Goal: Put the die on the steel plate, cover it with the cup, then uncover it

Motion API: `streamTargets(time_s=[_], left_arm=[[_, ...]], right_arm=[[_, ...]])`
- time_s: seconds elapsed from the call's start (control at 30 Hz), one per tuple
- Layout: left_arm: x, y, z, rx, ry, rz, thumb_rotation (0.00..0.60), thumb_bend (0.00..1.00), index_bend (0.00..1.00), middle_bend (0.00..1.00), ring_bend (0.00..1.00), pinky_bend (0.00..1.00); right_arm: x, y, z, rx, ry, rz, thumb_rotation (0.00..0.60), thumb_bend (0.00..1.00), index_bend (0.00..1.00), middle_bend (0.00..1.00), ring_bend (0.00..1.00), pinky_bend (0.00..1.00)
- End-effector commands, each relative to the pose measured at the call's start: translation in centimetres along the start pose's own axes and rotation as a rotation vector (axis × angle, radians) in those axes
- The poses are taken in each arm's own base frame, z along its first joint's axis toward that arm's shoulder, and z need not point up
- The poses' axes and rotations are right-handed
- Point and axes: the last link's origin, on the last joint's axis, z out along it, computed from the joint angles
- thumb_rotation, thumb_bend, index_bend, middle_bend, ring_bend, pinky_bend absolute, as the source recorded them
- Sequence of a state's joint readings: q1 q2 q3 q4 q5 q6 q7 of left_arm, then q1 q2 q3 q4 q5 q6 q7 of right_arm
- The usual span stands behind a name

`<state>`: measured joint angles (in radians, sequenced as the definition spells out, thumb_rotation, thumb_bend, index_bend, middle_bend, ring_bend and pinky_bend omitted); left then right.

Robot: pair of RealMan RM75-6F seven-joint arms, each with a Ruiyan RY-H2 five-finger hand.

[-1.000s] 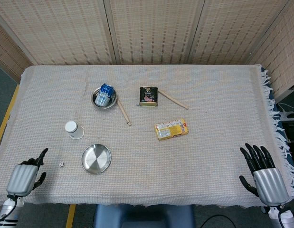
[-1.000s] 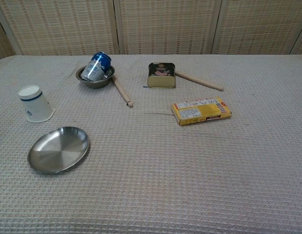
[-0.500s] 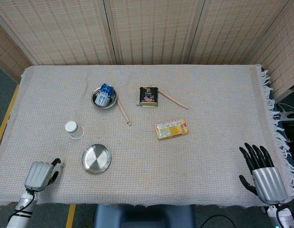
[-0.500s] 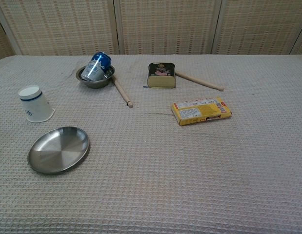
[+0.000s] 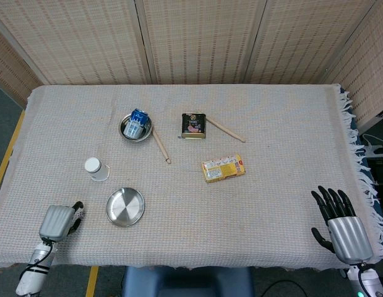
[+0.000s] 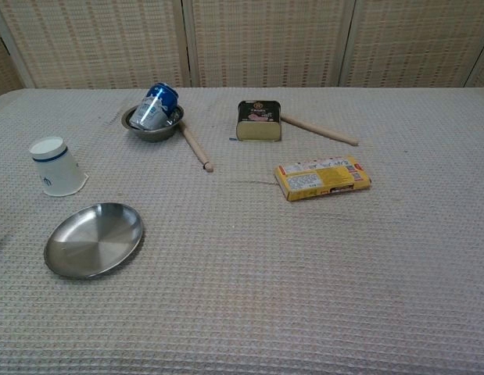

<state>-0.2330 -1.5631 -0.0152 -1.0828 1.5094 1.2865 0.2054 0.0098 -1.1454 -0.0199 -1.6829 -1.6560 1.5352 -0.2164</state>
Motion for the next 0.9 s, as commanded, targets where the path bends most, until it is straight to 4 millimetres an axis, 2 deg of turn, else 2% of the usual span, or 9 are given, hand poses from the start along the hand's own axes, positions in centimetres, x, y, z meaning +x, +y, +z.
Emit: streamTargets(time_s=[0.03,0.9], left_arm=[[0.02,0.12,0.02,-0.003,0.002,0.0,0.6,0.34,0.4,1.0,1.0,1.0],[-0.5,0.27,0.74,0.007,-0.028,0.023,0.6,0.33,0.48,1.0,1.0,1.0]], right_arm=[[-0.03,-0.03,0.0,0.001,-0.002,0.0,0.6,0.18,0.0,0.0,0.0,0.0],[-0.07,-0.01,-0.01,-0.004,-0.01,-0.004,0.6,0.18,0.0,0.0,0.0,0.0]])
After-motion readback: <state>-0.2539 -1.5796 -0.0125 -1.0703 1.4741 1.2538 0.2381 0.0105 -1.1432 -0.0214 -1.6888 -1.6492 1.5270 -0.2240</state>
